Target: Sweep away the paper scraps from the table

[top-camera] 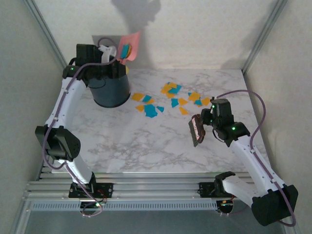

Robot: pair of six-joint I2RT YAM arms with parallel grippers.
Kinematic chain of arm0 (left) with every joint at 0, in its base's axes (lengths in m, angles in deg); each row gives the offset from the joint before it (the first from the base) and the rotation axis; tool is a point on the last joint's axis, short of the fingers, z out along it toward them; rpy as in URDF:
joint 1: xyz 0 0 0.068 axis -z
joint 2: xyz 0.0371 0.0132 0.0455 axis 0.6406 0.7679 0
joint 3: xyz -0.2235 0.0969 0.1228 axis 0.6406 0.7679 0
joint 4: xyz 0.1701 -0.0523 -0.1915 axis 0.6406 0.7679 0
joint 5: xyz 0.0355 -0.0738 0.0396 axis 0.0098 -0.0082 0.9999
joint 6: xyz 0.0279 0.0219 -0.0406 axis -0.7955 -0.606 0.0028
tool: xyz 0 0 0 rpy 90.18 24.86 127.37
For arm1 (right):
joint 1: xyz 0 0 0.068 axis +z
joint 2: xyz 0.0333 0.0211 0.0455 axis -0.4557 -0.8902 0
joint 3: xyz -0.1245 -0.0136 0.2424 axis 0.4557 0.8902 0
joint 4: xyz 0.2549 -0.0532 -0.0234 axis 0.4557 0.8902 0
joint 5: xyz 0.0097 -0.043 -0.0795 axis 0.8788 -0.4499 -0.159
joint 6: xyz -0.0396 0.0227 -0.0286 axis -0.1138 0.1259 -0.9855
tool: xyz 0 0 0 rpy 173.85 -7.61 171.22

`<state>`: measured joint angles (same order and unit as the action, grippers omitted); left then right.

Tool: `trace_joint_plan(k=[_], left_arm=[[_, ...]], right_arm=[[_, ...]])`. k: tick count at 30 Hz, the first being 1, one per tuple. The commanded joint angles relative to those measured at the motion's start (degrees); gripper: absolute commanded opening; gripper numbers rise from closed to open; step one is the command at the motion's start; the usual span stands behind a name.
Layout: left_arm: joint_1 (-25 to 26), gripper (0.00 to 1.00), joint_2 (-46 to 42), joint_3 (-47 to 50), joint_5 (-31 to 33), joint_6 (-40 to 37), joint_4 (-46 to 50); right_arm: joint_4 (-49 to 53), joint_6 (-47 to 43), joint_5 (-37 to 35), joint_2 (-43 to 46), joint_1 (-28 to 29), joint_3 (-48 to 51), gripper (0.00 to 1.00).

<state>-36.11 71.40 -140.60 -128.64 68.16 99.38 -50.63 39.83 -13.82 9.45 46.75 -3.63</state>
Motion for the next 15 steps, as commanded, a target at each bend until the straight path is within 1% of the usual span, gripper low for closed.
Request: trace_joint_plan(k=[1, 6, 12, 15], left_arm=[[-1.85, 0.00, -2.47, 3.47, -6.48, 6.38, -8.99], [-2.54, 0.00, -2.54, 6.24, -9.23, 10.82, -14.51], [-3.56, 0.00, -2.16, 10.21, -11.47, 20.44, -25.12], [-3.57, 0.00, -1.64, 11.14, -10.90, 24.19, -28.41]], right_arm=[[-0.84, -0.35, 0.57, 0.07, -0.33, -0.30, 0.00], [-0.86, -0.33, 0.72, 0.16, -0.37, -0.13, 0.00], [-0.83, -0.16, 0.91, 0.16, -0.34, -0.04, 0.00], [-0.69, -0.11, 0.81, 0.18, -0.37, 0.03, 0.00]])
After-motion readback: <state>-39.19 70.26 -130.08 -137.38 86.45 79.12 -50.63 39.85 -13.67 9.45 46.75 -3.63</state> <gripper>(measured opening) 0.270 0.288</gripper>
